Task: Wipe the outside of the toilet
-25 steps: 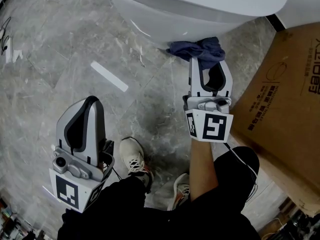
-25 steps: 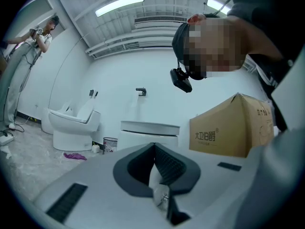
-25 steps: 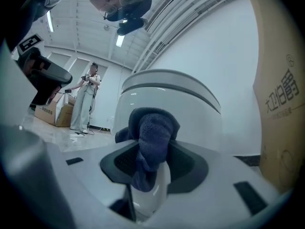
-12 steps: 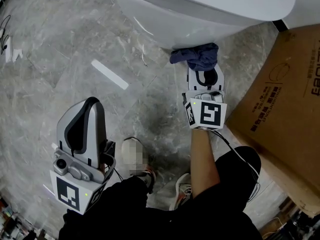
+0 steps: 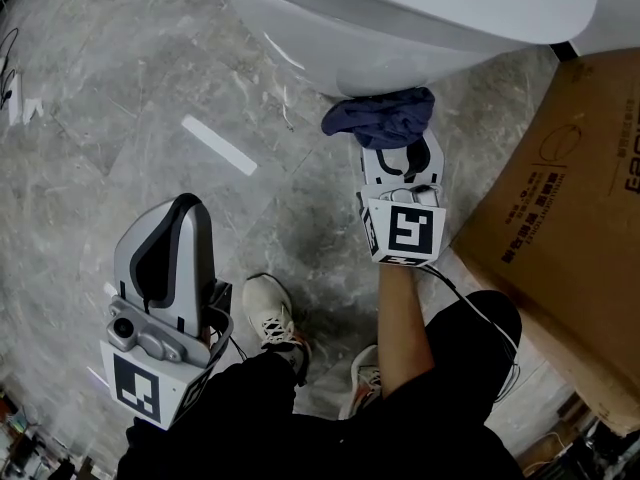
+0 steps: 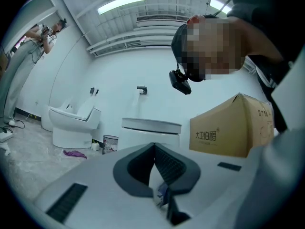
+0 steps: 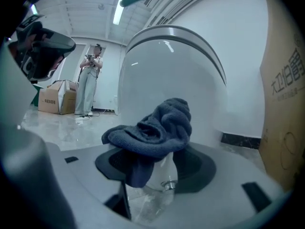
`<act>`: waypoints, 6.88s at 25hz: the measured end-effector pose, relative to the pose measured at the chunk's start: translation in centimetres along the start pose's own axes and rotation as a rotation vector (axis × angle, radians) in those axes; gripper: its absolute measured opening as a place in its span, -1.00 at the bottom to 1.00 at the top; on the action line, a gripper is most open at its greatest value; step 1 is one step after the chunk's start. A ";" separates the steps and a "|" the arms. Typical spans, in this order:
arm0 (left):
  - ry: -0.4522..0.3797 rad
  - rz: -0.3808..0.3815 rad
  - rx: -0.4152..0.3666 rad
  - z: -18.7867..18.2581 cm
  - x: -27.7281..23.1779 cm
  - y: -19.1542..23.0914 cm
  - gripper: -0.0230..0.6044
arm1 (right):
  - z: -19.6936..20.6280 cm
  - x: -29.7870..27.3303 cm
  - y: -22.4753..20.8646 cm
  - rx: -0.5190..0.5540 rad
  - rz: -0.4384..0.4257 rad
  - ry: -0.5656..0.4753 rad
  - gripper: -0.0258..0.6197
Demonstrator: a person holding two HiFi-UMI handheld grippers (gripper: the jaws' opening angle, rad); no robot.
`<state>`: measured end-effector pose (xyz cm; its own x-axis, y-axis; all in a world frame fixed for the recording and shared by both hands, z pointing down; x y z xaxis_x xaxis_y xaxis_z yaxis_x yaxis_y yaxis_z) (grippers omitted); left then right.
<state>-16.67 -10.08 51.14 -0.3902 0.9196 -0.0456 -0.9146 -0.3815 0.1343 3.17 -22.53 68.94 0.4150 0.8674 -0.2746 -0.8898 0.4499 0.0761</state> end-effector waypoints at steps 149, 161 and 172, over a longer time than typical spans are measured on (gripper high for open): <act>0.007 0.027 0.017 0.4 -0.8 -0.8 -0.89 | 9.2 -6.8 -10.0 -0.150 -0.141 0.336 -0.55; 0.005 0.013 0.001 0.0 0.0 -1.1 -0.89 | 10.8 -8.2 -10.6 -0.120 -0.157 0.423 -0.56; -0.026 -0.038 -0.016 -1.4 0.3 -2.3 -0.89 | 8.6 -5.0 -12.6 -0.125 -0.070 0.410 -0.57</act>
<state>-14.80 -9.06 49.46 -0.3526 0.9354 -0.0246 -0.9303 -0.3476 0.1171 13.98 -30.72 77.61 0.3875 0.6682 -0.6351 -0.8889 0.4533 -0.0655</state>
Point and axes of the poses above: the fingertips, and each gripper's own axes: x backward along the fingers, y to its left, z out of its underside, the point moved 3 cm from there along x, backward along the fingers, and after that the axes turned 6 degrees about y, right-handed, at the moved point
